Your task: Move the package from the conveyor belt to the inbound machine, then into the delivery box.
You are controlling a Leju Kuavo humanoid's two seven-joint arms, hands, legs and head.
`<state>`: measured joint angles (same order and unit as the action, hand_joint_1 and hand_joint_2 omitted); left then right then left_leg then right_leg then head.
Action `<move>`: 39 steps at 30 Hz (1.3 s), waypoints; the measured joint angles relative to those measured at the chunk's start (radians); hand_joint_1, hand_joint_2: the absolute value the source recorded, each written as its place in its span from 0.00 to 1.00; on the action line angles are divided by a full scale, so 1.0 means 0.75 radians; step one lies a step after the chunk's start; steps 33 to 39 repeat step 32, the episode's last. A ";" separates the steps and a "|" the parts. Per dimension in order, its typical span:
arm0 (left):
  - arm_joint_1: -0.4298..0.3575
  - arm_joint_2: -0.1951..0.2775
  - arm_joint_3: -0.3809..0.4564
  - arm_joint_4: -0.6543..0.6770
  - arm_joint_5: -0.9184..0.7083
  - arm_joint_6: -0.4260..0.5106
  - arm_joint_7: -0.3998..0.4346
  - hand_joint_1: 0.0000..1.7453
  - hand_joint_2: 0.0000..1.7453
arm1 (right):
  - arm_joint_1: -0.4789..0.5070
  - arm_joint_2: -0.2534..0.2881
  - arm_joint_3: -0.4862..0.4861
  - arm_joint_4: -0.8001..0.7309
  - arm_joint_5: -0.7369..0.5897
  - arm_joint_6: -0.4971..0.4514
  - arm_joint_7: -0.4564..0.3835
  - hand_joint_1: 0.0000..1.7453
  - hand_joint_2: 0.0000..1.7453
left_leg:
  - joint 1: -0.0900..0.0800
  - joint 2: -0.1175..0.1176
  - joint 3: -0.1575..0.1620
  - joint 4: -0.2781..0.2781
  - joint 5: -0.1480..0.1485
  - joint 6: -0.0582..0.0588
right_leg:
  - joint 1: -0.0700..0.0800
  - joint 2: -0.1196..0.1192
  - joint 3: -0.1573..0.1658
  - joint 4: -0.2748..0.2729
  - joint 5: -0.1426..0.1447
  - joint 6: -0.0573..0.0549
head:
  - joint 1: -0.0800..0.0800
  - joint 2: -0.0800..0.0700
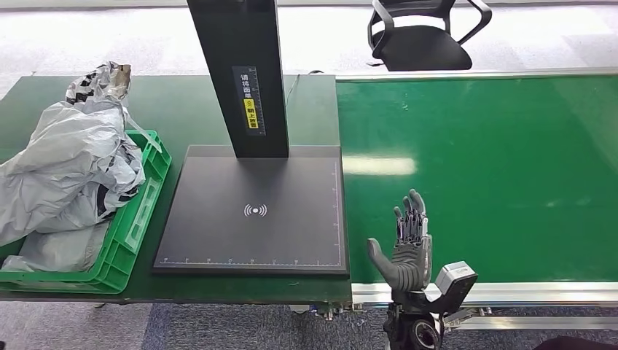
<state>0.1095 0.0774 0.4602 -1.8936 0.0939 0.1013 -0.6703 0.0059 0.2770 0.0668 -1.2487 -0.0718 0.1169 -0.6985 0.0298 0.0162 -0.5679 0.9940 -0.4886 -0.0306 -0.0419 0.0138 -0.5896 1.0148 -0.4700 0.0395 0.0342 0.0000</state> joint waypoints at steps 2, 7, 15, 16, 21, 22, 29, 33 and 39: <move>0.065 -0.079 -0.143 -0.101 -0.129 0.073 -0.004 0.00 1.00 | 0.000 0.001 0.002 0.000 0.009 -0.019 0.000 0.00 1.00 | -0.001 0.000 0.001 0.000 0.000 0.001 | -0.001 0.000 0.002 -0.001 0.000 0.000 | 0.000 0.000; 0.130 -0.139 -0.571 -0.202 -0.177 0.228 -0.004 0.00 1.00 | -0.024 0.003 0.014 0.019 0.022 -0.058 0.000 0.00 1.00 | 0.000 -0.004 0.003 0.000 0.000 0.001 | 0.000 -0.002 0.005 0.000 0.001 0.000 | -0.001 0.000; 0.097 -0.177 -0.996 0.153 -0.214 -0.129 -0.004 0.00 1.00 | -0.014 0.017 0.075 0.044 0.105 -0.113 0.008 0.00 0.50 | 0.000 -0.005 0.005 0.000 0.001 0.001 | 0.000 -0.002 0.009 0.000 0.001 0.000 | -0.001 0.000; 0.086 -0.188 -1.019 0.211 -0.230 -0.153 -0.004 0.00 1.00 | 0.001 0.021 0.081 0.036 0.115 -0.114 0.014 0.00 0.75 | 0.000 -0.005 0.005 0.000 0.000 0.001 | 0.000 -0.002 0.008 0.000 0.001 0.000 | -0.001 0.000; 0.034 -0.243 -1.062 0.442 -0.274 -0.216 -0.004 0.00 1.00 | 0.053 0.034 0.106 -0.009 0.156 -0.127 0.037 0.00 1.00 | 0.000 -0.005 0.004 0.000 0.000 0.001 | 0.000 -0.003 0.008 0.000 0.001 0.001 | -0.001 0.000; 0.021 -0.254 -1.063 0.484 -0.281 -0.220 -0.004 0.00 1.00 | 0.067 0.035 0.112 -0.020 0.164 -0.132 0.040 0.00 1.00 | 0.000 -0.006 0.004 0.000 0.000 0.001 | 0.000 -0.004 0.008 0.000 0.000 0.001 | -0.001 0.000; 0.011 -0.288 -1.045 0.647 -0.331 -0.221 0.000 0.00 1.00 | 0.135 0.043 0.149 -0.058 0.211 -0.166 0.047 0.00 1.00 | 0.001 -0.005 0.004 0.000 0.000 0.001 | 0.001 -0.003 0.008 0.000 0.000 0.001 | -0.001 0.000; 0.021 -0.289 -1.039 0.666 -0.338 -0.220 0.000 0.00 1.00 | 0.144 0.042 0.157 -0.057 0.207 -0.174 0.040 0.00 1.00 | 0.001 -0.005 0.004 0.000 0.000 0.001 | 0.000 -0.003 0.008 0.000 0.000 0.001 | -0.001 0.000; 0.021 -0.289 -1.039 0.666 -0.338 -0.220 0.000 0.00 1.00 | 0.144 0.042 0.157 -0.057 0.207 -0.174 0.040 0.00 1.00 | 0.001 -0.005 0.004 0.000 0.000 0.001 | 0.000 -0.003 0.008 0.000 0.000 0.001 | -0.001 0.000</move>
